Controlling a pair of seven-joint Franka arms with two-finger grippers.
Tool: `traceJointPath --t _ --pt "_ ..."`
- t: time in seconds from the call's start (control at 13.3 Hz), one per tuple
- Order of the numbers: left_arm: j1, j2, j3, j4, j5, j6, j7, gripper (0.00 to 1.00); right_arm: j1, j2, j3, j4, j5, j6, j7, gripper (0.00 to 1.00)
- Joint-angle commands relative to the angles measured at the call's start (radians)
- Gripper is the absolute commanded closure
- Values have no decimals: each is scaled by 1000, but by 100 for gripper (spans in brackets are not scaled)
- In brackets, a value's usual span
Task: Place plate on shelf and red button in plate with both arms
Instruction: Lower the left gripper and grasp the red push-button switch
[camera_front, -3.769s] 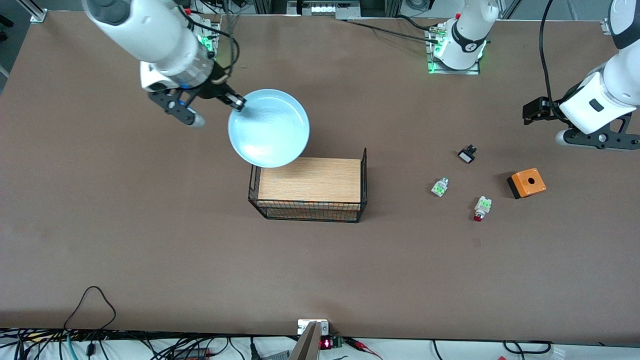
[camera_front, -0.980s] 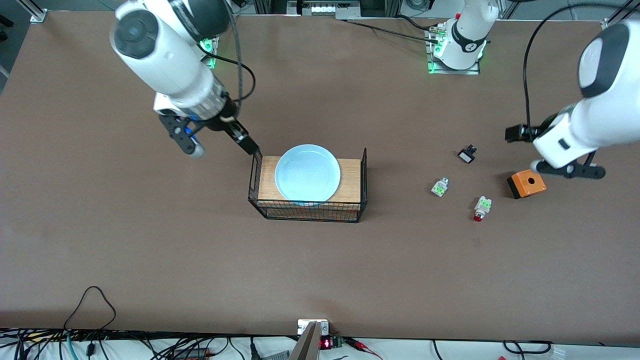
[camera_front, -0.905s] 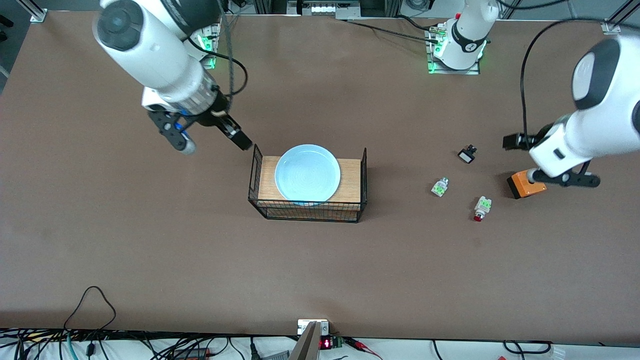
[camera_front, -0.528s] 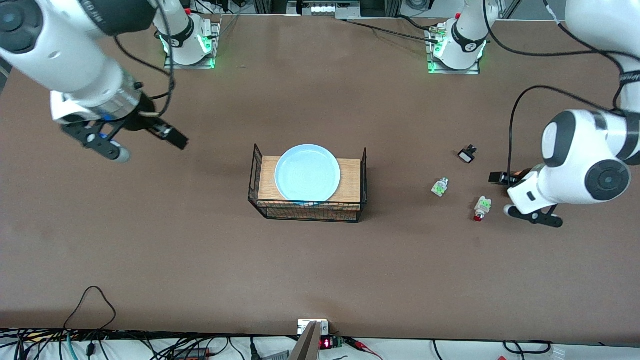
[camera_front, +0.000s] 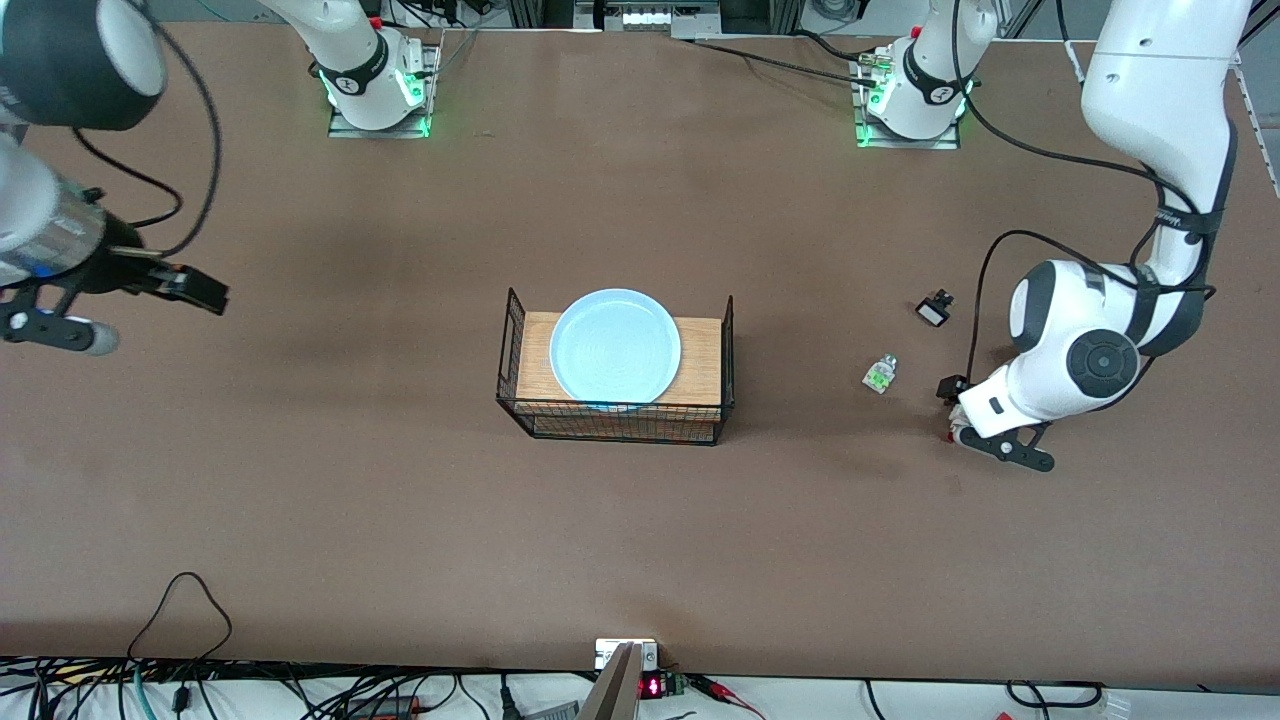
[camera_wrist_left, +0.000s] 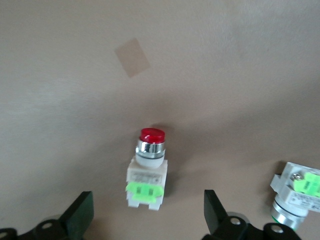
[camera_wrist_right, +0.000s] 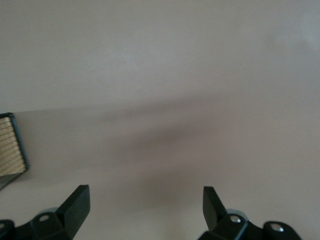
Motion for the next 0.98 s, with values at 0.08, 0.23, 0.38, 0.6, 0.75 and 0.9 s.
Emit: traceJointPath --t 0.08,0.23,0.38,0.6,0.75,0.9 --pt "15 31 -3 -4 17 45 83 31 -112 9 17 -10 32 35 -238 0" --pt "13 36 -1 -2 17 55 93 34 -109 0 18 -12 38 19 -243 0" --pt "13 53 -3 -2 17 58 91 34 -107 -45 23 -84 41 43 -243 0" --pt "12 59 -3 -1 14 45 76 53 -104 -82 26 -141 41 80 -242 0" --pt "3 56 -6 10 15 14 83 82 -106 -94 26 -153 41 69 -240 0" --pt "0 24 -13 36 15 -56 83 88 -106 -98 24 -158 41 69 -230 0"
